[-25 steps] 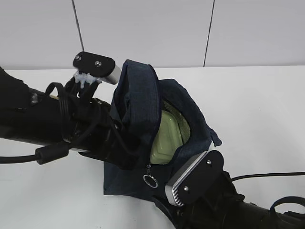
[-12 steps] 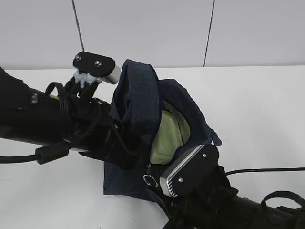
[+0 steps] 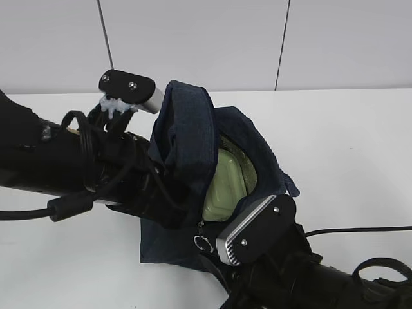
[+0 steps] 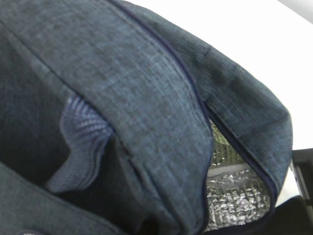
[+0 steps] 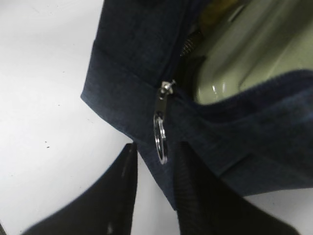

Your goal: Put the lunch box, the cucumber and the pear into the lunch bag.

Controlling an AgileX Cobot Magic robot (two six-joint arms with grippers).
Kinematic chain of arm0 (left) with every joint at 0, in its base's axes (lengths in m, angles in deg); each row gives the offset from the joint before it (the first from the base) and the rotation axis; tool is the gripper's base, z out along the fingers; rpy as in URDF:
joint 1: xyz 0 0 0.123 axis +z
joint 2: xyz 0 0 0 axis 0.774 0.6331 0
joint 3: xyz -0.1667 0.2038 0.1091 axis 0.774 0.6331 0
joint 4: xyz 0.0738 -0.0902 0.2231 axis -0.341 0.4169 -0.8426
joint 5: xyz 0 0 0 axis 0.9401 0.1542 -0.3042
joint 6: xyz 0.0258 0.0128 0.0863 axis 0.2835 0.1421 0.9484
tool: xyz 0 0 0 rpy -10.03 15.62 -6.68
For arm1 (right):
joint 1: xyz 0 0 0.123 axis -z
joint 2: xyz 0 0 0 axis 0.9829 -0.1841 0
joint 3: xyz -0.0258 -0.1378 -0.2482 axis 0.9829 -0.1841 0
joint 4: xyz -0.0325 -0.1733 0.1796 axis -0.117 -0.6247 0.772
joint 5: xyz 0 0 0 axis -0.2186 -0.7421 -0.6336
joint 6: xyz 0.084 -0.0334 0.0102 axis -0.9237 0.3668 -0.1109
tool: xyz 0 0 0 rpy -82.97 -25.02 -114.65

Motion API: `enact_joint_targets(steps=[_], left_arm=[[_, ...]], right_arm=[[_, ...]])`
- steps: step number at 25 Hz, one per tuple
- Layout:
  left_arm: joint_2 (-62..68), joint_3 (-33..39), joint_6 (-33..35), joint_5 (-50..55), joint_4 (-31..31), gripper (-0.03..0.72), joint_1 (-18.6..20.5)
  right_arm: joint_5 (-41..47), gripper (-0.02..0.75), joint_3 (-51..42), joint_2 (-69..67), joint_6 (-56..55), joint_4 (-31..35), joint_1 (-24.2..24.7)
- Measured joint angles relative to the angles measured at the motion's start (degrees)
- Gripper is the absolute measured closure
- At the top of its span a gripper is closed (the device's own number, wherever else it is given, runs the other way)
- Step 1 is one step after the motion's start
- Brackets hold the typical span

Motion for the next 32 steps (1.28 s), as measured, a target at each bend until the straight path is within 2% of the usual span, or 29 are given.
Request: enact_joint_targets(steps=[4, 8, 32], left_arm=[[0.0, 0.0, 0.0, 0.0, 0.04, 0.683, 0.0], [0.0, 0.0, 0.0, 0.0, 0.06, 0.683, 0.0], [0.0, 0.0, 0.0, -0.05, 0.34, 0.683, 0.0]], right_arm=[[0.35, 0.582, 0.0, 0.0, 0.0, 0.0, 0.0], [0.39, 0.598, 0.0, 0.0, 0.0, 0.0, 0.0], [6.06, 0.598, 3.89, -3.39, 0.48, 2.02, 0.0]])
